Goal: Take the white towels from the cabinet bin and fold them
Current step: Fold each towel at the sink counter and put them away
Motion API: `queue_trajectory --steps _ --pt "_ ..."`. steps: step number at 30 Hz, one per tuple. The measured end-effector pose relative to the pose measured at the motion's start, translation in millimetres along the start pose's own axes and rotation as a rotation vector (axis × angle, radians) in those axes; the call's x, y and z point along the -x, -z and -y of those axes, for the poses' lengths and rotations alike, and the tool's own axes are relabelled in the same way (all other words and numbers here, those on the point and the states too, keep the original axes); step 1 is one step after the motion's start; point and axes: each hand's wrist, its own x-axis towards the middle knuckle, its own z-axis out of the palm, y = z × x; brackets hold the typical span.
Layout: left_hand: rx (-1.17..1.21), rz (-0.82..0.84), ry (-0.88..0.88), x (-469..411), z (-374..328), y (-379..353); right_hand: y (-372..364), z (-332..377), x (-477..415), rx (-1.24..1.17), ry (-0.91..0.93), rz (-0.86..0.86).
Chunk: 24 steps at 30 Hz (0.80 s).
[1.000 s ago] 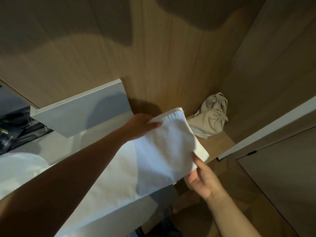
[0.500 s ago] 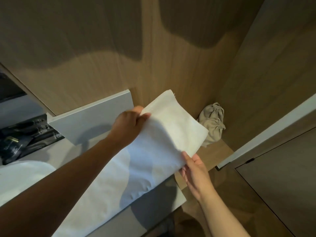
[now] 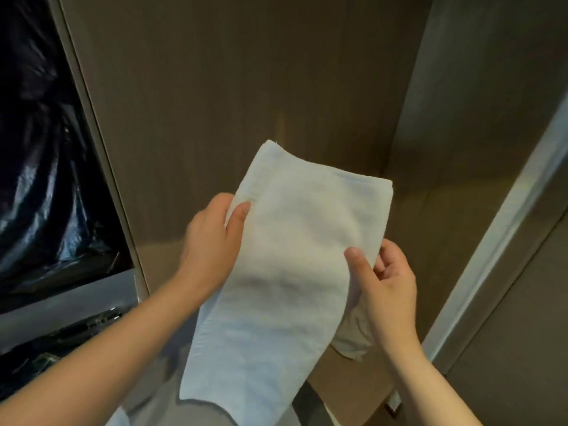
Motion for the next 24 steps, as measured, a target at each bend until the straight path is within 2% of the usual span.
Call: queue_trajectory --steps 7,12,16,24 --pt "0.101 -0.080 -0.063 -20.5 -60.7 45.8 18.5 78.6 -21.9 0.006 0.214 0.018" --pt "0.097 -0.222 -0.055 -14.6 -85.2 67.1 19.0 107.6 -32.8 0.057 0.317 0.085" --pt "0.079 -0.341 -0.034 9.1 -87.0 108.3 -10.5 120.4 -32.0 0.024 0.345 0.206" --pt "-0.065 -0.597 0.063 58.5 -72.7 220.9 -115.9 148.5 4.2 -0.104 0.382 0.486"
